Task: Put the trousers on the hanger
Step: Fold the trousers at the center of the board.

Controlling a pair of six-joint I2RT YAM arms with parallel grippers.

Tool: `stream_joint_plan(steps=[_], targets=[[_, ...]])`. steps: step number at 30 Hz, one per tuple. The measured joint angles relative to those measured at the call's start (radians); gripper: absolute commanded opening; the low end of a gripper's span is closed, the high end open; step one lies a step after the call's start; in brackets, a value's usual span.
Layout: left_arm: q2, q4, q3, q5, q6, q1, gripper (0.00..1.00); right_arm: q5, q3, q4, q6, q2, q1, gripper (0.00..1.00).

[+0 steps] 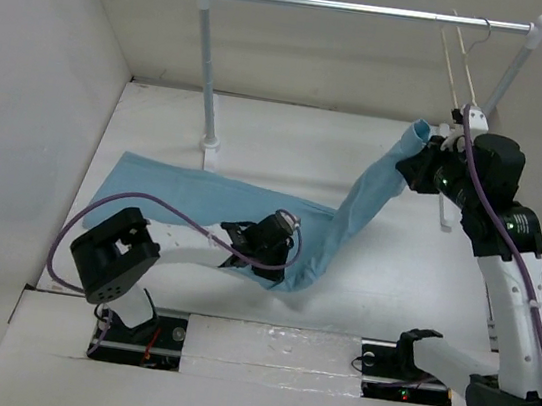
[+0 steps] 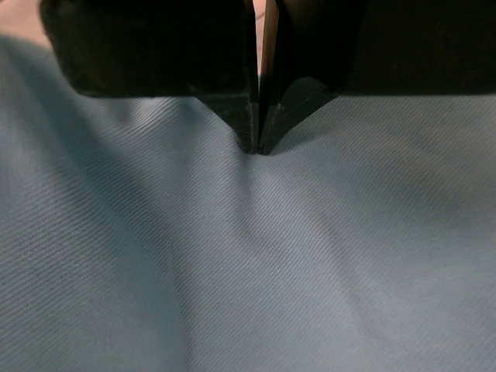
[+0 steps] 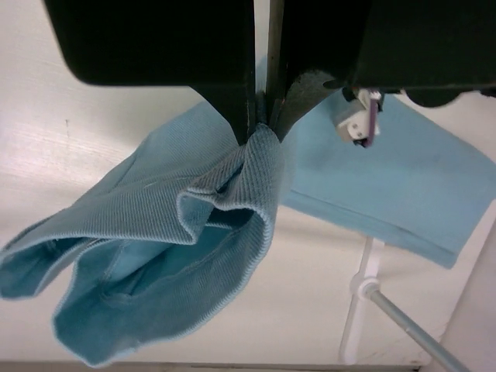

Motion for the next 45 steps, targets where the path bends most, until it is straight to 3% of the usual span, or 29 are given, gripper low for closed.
stream_joint_plan(steps=[8,15,17,18,19,21,26,30,31,35,39,43,45], targets=[[0.167,0.106,0.087,-0.058,-0.132,-0.137,0.00,-0.012,0.061,0.035,-0.021,0.098,0.088,0.00],[0.339,0.089,0.322,-0.084,-0.175,-0.203,0.00,-0.033,0.190,0.039,-0.053,0.189,0.108,0.00],[0.332,0.074,0.343,-0.118,-0.185,-0.215,0.07,-0.040,0.203,0.046,-0.059,0.198,0.110,0.00],[0.309,0.065,0.335,-0.144,-0.188,-0.218,0.14,-0.044,0.205,0.051,-0.063,0.199,0.119,0.00],[0.273,0.043,0.319,-0.175,-0.191,-0.220,0.29,-0.046,0.206,0.054,-0.064,0.201,0.128,0.00],[0.153,-0.022,0.269,-0.250,-0.200,-0.220,0.39,-0.055,0.207,0.062,-0.067,0.213,0.160,0.00],[-0.266,-0.220,0.248,-0.476,-0.228,-0.134,0.40,-0.062,0.228,0.096,-0.072,0.272,0.269,0.00],[-0.510,-0.305,0.323,-0.607,-0.216,0.040,0.40,-0.051,0.277,0.130,-0.073,0.357,0.394,0.00],[-0.574,-0.322,0.373,-0.645,-0.200,0.127,0.40,-0.051,0.286,0.144,-0.073,0.380,0.426,0.00],[-0.632,-0.389,0.564,-0.704,-0.163,0.303,0.40,-0.036,0.356,0.197,-0.068,0.496,0.584,0.00],[-0.654,-0.417,0.693,-0.779,-0.145,0.341,0.40,-0.050,0.426,0.329,-0.048,0.695,0.766,0.00],[-0.669,-0.493,0.761,-0.885,-0.126,0.345,0.44,-0.099,0.526,0.450,-0.011,0.962,0.917,0.52],[-0.671,-0.533,0.790,-0.926,-0.130,0.349,0.46,-0.145,0.546,0.476,-0.005,1.064,0.967,0.59]])
